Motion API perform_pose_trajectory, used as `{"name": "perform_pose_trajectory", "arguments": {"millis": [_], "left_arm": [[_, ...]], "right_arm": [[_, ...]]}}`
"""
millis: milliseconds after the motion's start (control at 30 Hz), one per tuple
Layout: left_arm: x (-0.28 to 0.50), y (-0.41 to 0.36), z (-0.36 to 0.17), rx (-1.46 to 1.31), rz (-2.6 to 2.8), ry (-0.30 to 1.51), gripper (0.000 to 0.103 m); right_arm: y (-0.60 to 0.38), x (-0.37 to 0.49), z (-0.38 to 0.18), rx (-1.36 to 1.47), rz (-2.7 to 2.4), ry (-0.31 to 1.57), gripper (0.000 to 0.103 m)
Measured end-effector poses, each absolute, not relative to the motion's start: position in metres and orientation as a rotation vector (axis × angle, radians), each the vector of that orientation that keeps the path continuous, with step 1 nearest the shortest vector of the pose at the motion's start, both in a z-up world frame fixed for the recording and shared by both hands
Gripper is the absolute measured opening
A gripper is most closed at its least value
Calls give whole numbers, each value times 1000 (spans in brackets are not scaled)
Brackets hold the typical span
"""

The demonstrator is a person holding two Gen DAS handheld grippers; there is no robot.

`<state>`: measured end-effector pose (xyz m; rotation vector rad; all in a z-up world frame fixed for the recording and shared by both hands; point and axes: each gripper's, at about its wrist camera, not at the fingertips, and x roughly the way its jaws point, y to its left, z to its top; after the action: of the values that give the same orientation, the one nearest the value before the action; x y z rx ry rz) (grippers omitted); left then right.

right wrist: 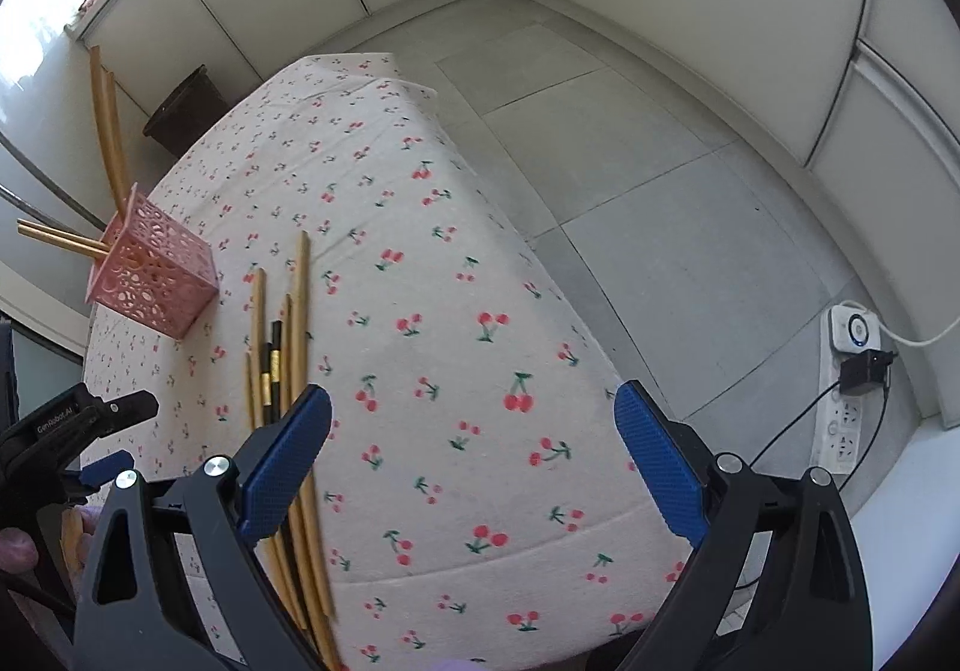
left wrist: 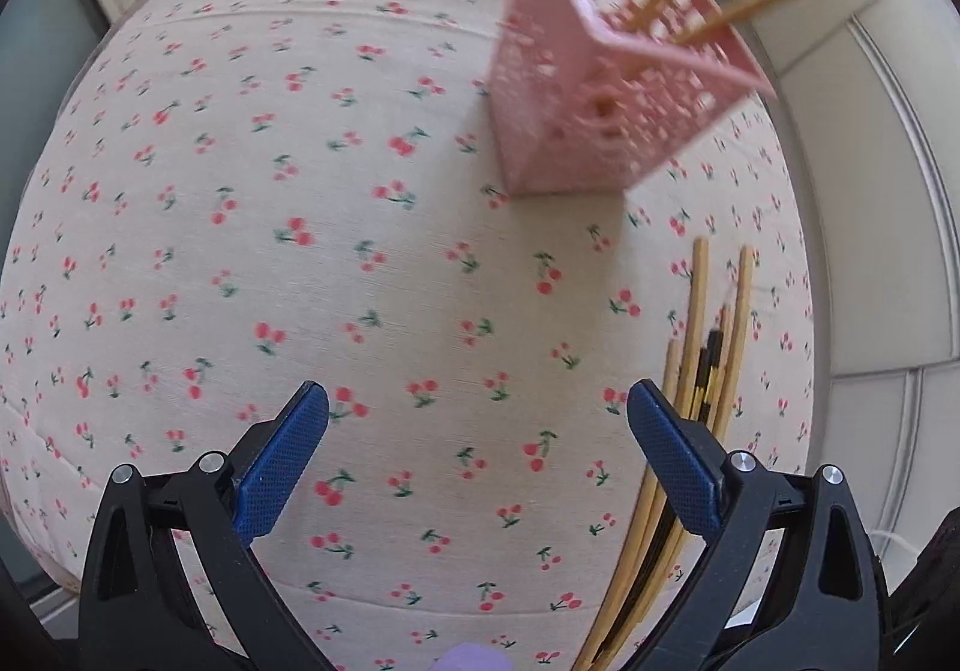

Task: Organize utensils
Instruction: 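Move the left gripper back to the chopstick row and grasp one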

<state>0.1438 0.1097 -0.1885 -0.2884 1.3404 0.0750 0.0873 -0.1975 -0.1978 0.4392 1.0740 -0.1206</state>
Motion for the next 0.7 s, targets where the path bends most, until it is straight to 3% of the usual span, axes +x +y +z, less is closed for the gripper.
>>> {"name": "perform_pose_trajectory", "arguments": {"millis": [700], "left_arm": [[164,45,-220,-139,166,1337,96]], "right_arm": [[-248,77,-226,719,-86,1068,95]]}}
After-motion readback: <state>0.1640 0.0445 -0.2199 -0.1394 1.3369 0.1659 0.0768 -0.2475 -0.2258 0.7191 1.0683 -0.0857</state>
